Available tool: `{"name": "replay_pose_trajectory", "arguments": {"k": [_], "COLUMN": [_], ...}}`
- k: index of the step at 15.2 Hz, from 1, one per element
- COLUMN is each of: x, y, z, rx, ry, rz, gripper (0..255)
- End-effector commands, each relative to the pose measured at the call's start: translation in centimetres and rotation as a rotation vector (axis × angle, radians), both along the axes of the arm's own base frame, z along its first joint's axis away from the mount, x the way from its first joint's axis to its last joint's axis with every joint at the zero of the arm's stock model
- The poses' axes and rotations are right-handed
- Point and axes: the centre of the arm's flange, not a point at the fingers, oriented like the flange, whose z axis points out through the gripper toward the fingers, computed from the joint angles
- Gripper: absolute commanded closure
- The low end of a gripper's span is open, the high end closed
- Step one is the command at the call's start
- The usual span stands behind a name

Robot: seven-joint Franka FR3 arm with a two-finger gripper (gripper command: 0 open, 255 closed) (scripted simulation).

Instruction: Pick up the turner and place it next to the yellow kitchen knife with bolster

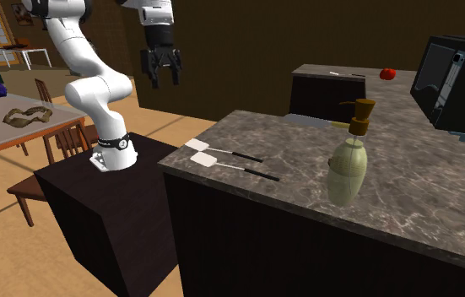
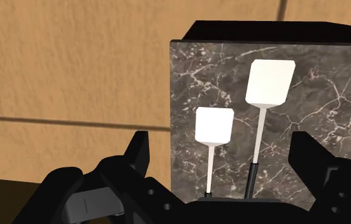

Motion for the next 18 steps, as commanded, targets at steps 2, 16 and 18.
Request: {"name": "replay_pose_trajectory", "arguments": {"k": [2, 16, 18], "x": [3.2, 17.9, 19.9], "y": [0.1, 1.4, 1.6], "z": [-2.8, -14.4, -16.0], "rx": [0.011, 0.06, 0.067], "ry": [0.005, 0.029, 0.033], "rz": [-0.006, -0.032, -0.035], "gripper": [0, 0, 0]}}
